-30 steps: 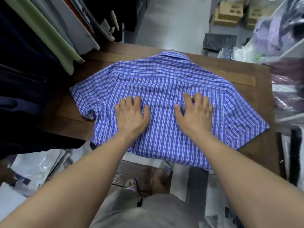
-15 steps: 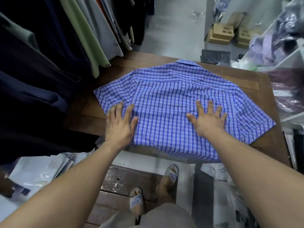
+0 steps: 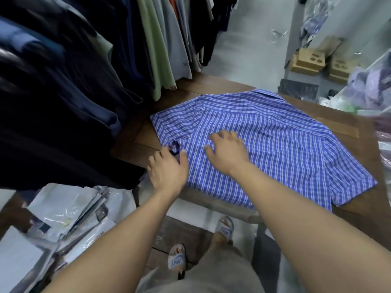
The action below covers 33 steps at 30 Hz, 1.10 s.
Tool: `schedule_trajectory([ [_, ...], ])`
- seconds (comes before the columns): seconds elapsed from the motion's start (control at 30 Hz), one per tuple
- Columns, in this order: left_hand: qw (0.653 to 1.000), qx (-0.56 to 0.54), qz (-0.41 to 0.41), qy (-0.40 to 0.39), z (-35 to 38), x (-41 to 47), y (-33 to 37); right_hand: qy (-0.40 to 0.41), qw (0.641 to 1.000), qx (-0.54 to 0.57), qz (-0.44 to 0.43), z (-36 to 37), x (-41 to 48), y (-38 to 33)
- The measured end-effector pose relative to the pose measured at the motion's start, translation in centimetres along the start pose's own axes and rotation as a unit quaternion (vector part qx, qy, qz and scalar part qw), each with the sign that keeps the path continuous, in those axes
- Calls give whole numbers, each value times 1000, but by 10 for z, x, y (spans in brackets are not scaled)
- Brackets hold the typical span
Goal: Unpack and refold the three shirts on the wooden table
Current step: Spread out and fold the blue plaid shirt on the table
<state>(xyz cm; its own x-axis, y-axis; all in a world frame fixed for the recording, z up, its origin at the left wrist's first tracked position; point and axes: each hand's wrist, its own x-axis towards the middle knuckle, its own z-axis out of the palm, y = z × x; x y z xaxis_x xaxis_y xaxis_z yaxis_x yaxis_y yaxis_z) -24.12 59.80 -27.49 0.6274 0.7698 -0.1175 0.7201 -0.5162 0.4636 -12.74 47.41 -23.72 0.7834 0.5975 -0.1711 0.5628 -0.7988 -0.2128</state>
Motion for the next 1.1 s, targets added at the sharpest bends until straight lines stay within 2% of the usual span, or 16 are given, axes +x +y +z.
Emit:
schedule_trajectory([
  [0.07,993,-99,-68,1,-5,8,11,-14,1000,-3,-14,-4,14,-3],
  [0.13,969,-206,-134,-15,-13,28,28,-21,999,-11,-34,-6,28,-3],
  [0.17,946,-269,-177,-19,-13,42,36,-27,998,-21,-43,-6,35,-2],
  [0.27,835,-446,-323,-20,-24,75,57,-62,996,-43,-52,-8,52,3],
  [0.33,802,-481,-348,-71,-27,85,63,-106,993,-31,-52,-8,62,9],
  [0.4,819,-462,-324,-103,-29,90,69,-111,993,23,-42,-6,73,17],
  [0.47,862,-420,-274,-71,-29,90,73,-86,989,119,5,-7,86,23],
  [0.53,888,-402,-216,-47,-31,86,79,-56,969,227,83,-9,100,24],
  [0.57,893,-401,-195,-56,-32,84,82,-54,947,289,131,-12,106,24],
  [0.63,893,-409,-167,-87,-35,77,87,-53,866,444,223,-19,121,22],
  [0.73,908,-382,-116,-128,-41,65,89,-88,705,629,316,-32,142,27],
  [0.8,907,-372,-62,-188,-42,56,93,-115,643,686,320,-39,154,37],
  [0.87,908,-339,-4,-246,-41,53,100,-140,627,693,328,-44,162,44],
  [0.93,914,-275,48,-295,-39,52,112,-147,631,684,336,-45,169,47],
  [1.07,921,-154,136,-332,-25,50,132,-181,706,618,295,-22,190,64],
  [1.1,922,-127,150,-333,-20,48,135,-167,732,598,280,-28,184,61],
])
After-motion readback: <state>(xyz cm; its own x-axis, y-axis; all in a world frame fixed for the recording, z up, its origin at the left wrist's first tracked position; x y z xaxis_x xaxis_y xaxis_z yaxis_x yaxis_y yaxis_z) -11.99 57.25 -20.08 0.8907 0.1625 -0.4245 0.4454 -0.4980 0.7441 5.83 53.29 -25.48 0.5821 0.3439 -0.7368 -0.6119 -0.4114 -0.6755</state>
